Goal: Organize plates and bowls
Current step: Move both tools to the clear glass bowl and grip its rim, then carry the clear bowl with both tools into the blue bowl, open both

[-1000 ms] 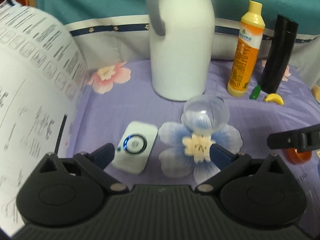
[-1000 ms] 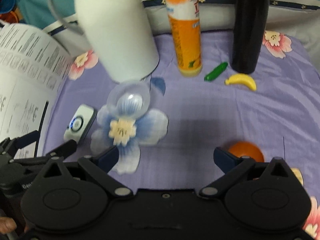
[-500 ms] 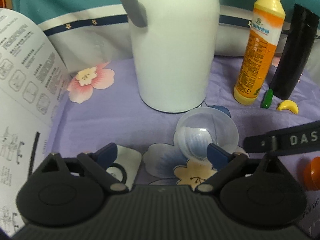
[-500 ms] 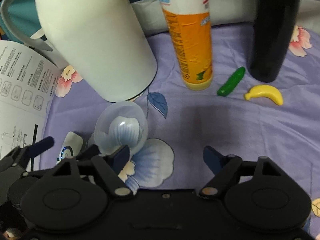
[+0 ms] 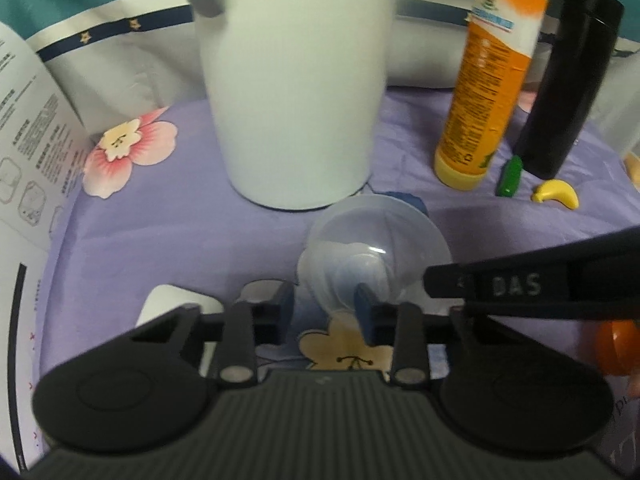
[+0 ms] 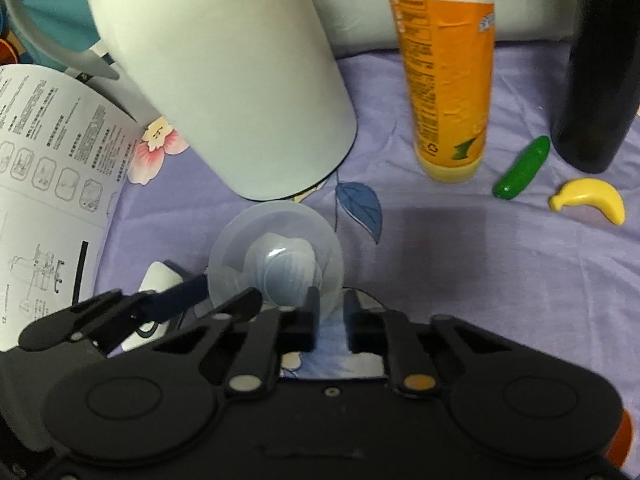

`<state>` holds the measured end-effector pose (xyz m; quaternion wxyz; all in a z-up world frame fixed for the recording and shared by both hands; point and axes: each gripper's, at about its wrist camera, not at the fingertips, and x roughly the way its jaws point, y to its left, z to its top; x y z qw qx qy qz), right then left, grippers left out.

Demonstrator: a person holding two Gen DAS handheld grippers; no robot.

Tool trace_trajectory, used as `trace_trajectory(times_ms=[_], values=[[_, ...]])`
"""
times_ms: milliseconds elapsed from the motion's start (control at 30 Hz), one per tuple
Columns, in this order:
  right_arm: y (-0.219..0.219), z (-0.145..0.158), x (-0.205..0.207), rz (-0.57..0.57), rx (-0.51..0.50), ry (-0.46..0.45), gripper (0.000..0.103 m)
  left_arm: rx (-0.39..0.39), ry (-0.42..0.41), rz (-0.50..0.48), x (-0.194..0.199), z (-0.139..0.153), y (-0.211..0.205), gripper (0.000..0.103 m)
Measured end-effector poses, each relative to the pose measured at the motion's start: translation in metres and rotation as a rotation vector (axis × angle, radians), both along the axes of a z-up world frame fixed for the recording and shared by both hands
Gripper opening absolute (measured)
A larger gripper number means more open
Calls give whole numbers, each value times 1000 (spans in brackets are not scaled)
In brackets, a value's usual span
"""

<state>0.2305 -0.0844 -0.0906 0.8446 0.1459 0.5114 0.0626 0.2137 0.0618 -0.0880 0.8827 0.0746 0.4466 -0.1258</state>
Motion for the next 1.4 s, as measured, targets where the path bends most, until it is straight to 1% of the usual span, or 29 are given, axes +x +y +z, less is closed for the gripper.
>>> trace_trajectory(times_ms=[33, 100, 200, 367, 500, 633, 767, 967, 1200, 1300, 1400], values=[[1, 0, 0, 1, 3, -1, 11, 1, 4, -2, 0, 0, -1, 24], [2, 0, -1, -2, 13, 3, 11, 12, 3, -4, -1, 1, -2, 24], [-2, -1, -5, -10, 42, 15, 11, -6, 22, -1, -3, 2, 1, 23], [-5, 4, -20, -20, 58, 28, 11, 7, 25, -3, -18, 9, -1, 23], [-7, 11, -37, -19, 63, 29, 11, -7, 39, -4, -34, 15, -1, 23], [-12, 19, -61, -25, 68, 30, 11, -6, 40, -27, -57, 25, -3, 23], [-17, 28, -90, -24, 68, 29, 11, -22, 50, -45, -84, 34, -3, 23], [-22, 42, -136, -34, 80, 29, 11, -29, 51, -61, -128, 50, -6, 23], [-29, 55, -190, -44, 90, 21, 11, -35, 44, -101, -180, 70, -9, 23], [-31, 57, -213, -46, 94, 26, 12, -48, 39, -110, -201, 76, -11, 22], [-33, 56, -232, -45, 87, 31, 12, -50, 50, -127, -220, 76, -14, 22]])
